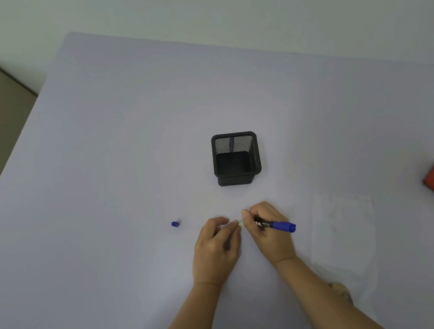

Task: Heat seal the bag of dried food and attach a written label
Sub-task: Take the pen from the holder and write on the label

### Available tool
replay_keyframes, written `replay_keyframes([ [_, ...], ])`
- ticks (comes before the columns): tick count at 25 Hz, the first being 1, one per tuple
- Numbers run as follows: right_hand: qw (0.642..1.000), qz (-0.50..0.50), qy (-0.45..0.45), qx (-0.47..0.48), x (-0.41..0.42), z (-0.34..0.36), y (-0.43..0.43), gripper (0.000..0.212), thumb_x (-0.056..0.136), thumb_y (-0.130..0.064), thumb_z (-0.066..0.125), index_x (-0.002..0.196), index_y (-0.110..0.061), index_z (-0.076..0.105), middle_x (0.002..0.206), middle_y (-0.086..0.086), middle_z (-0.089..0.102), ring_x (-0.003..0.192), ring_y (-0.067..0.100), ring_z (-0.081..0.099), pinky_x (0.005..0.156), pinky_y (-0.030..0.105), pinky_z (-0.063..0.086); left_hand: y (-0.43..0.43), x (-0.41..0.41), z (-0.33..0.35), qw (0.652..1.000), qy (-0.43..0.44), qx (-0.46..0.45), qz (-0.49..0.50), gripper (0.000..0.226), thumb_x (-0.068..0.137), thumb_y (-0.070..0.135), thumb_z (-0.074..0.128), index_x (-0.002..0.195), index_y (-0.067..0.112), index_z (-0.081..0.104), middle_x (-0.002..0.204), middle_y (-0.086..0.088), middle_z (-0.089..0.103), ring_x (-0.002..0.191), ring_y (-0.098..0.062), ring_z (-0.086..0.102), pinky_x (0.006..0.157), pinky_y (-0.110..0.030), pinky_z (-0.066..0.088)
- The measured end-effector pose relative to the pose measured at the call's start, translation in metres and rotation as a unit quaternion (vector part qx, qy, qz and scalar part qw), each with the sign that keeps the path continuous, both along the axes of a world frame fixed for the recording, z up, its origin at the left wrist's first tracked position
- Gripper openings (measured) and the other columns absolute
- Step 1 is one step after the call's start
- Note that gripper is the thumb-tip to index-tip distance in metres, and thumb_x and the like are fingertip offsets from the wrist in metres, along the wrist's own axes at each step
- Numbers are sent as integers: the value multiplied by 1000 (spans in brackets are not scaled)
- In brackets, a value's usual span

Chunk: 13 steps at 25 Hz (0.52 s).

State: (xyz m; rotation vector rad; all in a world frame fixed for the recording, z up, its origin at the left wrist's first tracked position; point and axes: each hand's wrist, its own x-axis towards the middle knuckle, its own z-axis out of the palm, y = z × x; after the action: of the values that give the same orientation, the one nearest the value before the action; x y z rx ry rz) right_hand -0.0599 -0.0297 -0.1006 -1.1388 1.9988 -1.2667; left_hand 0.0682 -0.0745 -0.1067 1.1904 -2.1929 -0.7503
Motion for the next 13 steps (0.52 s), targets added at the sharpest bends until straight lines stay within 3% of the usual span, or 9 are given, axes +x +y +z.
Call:
replay_keyframes([
  [9, 1000, -3, 6, -4, 0, 1, 0, 27, 88, -27, 52, 68, -9, 50, 67, -7, 46, 66, -4, 47, 62, 3, 38, 1, 1, 1, 1000, -5, 2, 2, 19, 83, 24, 62, 85, 10, 75, 92, -7, 66, 72, -15, 62, 72, -11, 45],
  [13, 1000, -7, 4, -8, 0, 4, 0, 28, 88, -25, 51, 66, -8, 50, 65, -16, 42, 66, -7, 47, 63, 1, 38, 1, 1, 1, 1000, -4, -3, 1, 19, 83, 24, 61, 85, 10, 75, 92, -8, 66, 72, -16, 63, 72, -13, 46],
])
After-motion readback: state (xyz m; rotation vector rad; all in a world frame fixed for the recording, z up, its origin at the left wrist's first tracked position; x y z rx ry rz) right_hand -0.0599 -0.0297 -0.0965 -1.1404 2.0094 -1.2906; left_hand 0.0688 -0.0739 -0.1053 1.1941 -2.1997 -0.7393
